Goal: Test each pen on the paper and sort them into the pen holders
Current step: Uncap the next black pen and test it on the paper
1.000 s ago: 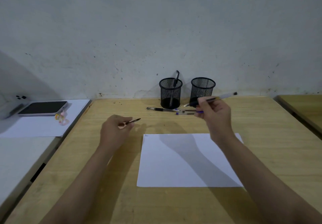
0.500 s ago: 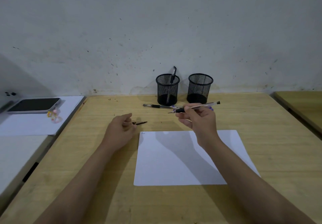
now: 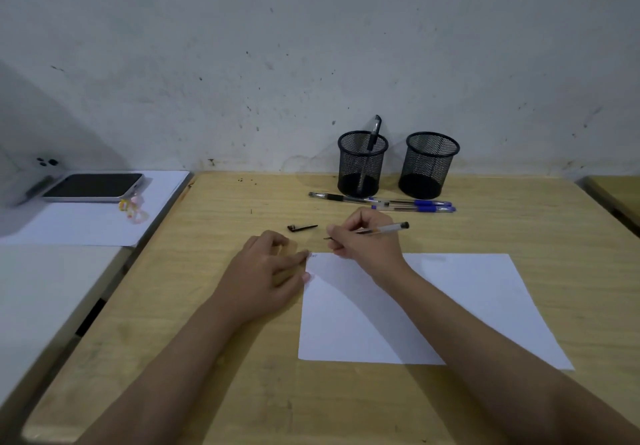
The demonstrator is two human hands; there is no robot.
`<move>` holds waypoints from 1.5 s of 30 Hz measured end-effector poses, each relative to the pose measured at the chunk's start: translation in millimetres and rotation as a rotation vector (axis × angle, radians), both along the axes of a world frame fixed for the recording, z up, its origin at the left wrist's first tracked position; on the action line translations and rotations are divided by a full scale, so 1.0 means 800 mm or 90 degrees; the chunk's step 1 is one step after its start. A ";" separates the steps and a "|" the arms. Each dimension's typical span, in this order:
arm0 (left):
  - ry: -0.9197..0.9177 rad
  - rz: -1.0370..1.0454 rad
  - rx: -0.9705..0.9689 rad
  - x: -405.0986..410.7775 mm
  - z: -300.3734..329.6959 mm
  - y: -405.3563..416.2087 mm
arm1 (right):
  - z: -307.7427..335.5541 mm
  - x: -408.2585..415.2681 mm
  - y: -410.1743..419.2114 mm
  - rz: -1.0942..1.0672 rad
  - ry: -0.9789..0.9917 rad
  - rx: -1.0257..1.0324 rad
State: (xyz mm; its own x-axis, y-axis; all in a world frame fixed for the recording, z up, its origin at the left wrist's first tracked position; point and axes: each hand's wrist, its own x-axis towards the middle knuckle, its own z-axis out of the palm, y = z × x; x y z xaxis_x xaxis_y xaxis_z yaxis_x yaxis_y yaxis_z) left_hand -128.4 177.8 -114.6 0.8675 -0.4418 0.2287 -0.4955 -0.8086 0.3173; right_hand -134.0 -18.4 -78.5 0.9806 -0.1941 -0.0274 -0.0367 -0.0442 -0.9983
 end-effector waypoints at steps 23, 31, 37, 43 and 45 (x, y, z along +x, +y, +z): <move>0.067 0.013 0.067 -0.007 0.002 -0.005 | -0.026 0.003 0.010 -0.081 -0.075 -0.060; 0.082 0.018 0.046 -0.010 0.003 -0.006 | -0.027 0.006 0.010 -0.084 -0.080 -0.052; 0.075 0.012 0.057 -0.009 0.005 -0.009 | -0.032 0.009 0.011 -0.062 -0.091 -0.052; 0.072 0.013 0.065 -0.010 0.006 -0.008 | -0.034 0.011 0.012 -0.049 -0.095 -0.045; 0.072 0.011 0.064 -0.010 0.007 -0.009 | -0.034 0.012 0.012 -0.047 -0.095 -0.050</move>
